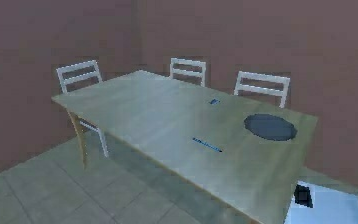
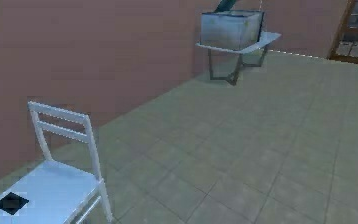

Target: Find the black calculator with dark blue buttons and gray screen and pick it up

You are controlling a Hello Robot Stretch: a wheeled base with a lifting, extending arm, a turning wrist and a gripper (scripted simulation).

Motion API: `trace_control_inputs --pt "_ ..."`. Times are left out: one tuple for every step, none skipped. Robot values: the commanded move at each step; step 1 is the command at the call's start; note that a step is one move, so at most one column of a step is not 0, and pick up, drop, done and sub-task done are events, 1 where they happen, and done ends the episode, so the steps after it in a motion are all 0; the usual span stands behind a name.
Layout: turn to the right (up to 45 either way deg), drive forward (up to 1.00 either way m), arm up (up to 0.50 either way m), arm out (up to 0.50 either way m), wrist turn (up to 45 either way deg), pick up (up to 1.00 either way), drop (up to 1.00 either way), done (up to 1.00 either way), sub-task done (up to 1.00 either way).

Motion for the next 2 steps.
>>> trace_control_inputs --pt "45.0 0.00 0.00 0.00 0.0 0.00 0.00 0.00 0.00" --pt "18.0 0.00 0.00 0.00 0.0 0.00 0.00 0.00 0.00"
